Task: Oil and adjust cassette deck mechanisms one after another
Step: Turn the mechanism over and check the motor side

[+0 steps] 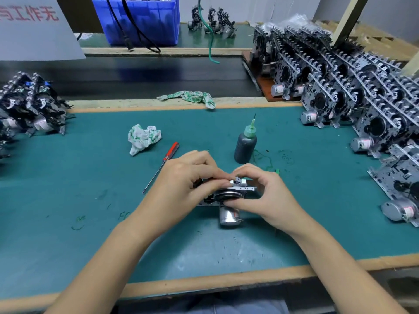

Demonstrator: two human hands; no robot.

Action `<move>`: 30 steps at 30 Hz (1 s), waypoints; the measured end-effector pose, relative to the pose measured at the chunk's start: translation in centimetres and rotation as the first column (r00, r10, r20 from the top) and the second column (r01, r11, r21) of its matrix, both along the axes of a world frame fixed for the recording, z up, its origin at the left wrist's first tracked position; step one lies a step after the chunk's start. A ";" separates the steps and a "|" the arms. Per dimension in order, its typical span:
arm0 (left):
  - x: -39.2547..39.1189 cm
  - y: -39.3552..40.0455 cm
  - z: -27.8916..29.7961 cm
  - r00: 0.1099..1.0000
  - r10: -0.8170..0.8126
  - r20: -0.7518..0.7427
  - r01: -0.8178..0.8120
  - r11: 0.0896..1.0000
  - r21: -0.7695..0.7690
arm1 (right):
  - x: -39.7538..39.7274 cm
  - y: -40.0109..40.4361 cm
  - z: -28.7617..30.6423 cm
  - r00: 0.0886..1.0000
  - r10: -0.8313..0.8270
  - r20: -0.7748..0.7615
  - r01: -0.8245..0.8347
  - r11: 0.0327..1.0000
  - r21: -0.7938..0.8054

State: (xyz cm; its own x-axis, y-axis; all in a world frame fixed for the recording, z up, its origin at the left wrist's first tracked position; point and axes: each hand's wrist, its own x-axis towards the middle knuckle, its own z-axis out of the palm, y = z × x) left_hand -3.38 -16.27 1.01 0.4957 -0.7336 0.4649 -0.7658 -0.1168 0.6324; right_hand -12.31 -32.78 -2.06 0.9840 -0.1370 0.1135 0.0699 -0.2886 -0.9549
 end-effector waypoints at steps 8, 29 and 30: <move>-0.1 0.0 -0.2 0.999 0.006 -0.042 -0.007 1.000 -0.017 | 0.0 -0.1 -0.1 0.999 0.033 -0.004 -0.033 0.999 0.021; 0.0 -0.1 -0.2 1.000 -0.011 0.000 0.011 1.000 0.000 | -2.6 -1.6 -0.1 0.993 -0.104 0.055 0.117 0.837 -0.534; 0.0 -0.1 -0.2 1.000 -0.009 0.000 0.009 1.000 -0.003 | -2.9 -1.7 -0.2 0.986 -0.131 0.106 0.168 0.769 -0.617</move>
